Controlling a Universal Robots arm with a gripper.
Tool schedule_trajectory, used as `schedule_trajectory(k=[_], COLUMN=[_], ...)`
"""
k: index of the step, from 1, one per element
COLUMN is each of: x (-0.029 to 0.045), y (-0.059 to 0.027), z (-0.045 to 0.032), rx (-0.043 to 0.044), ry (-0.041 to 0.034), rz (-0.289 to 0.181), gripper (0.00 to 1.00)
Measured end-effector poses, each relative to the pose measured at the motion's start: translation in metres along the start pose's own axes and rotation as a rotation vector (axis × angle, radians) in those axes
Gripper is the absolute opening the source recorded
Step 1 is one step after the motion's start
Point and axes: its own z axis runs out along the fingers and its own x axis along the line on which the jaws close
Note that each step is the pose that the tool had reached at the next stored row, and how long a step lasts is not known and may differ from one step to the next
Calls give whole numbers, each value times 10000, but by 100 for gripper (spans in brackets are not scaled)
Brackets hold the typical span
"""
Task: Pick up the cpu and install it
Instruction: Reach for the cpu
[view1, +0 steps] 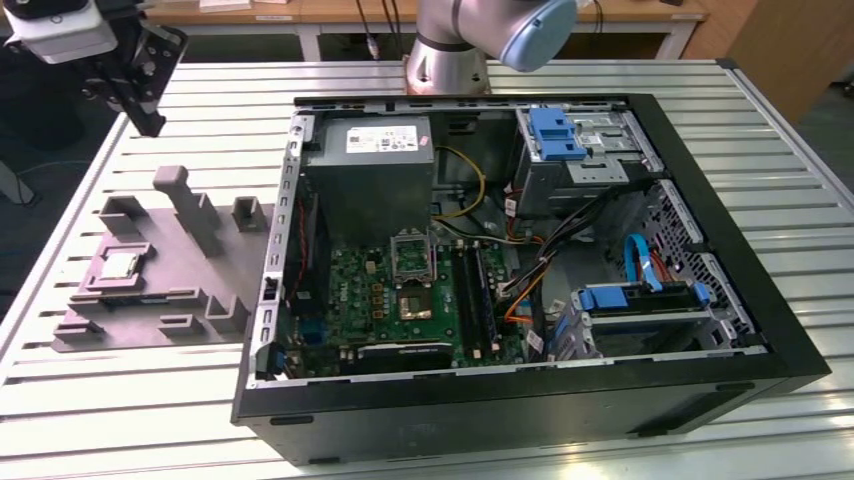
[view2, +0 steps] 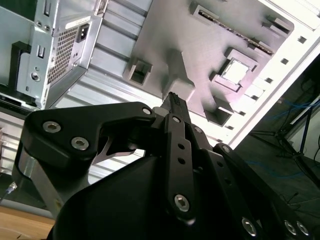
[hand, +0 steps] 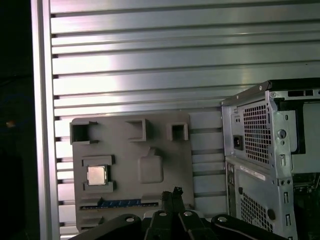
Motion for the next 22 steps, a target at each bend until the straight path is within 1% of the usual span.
schedule_trajectory(k=[4,9,12,15,18,22], x=[115,238,329,424,539,674], y=[-8,-16,-20,-25,-33,-43], z=[2,5,6,11,13,18], rx=[1,-1,0,-1,1,0], ry=[0,-1,0,-1,1,-1], rz=[1,0,-1,0,0,0], gripper=[11,11,11,11,11,11])
